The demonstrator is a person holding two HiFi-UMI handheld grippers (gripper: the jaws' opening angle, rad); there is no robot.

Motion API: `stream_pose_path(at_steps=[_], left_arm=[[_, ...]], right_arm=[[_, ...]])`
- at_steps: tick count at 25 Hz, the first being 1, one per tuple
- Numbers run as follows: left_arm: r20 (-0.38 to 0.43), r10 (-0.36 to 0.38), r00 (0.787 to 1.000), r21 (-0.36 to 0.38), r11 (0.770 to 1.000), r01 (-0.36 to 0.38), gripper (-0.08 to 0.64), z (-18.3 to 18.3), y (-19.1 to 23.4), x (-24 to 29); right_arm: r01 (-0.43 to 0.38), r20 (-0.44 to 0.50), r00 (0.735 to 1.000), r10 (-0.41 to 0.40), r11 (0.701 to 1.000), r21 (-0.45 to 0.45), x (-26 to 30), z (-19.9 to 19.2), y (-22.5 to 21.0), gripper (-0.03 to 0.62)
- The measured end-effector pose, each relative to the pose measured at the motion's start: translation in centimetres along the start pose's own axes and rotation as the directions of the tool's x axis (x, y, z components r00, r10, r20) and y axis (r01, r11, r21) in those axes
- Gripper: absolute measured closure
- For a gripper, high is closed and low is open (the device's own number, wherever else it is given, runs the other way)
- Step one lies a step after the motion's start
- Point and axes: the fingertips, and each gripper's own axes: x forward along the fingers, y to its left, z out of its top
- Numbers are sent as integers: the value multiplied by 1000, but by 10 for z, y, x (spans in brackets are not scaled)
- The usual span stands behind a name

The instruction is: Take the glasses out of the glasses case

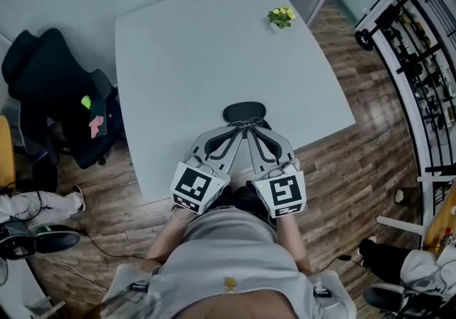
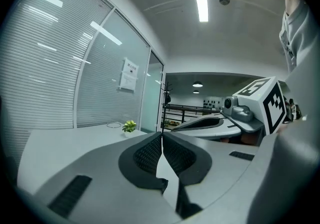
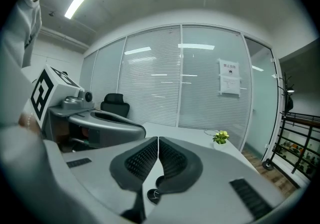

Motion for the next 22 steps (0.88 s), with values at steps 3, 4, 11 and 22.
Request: stream_pose_path(at_steps=[3, 4, 11, 22], left_arm=[[-6, -15, 1000, 4, 1000, 15, 529, -2, 5, 1], [-12, -16, 1000, 5, 1000, 16, 531, -4, 7, 2], [-32, -13, 999, 2, 1000, 13, 529, -13, 15, 1], [-59, 10, 998, -3, 1000, -10, 529, -23, 28, 15]], right_arm=[[19, -17, 1000, -19, 1000, 5, 3, -6, -1, 572], [25, -27, 999, -25, 1000, 6, 4, -9, -1, 572], [54, -88, 995, -55, 998, -17, 10, -27, -6, 572], [36, -115, 993, -38, 999, -16, 31, -38, -21, 571]])
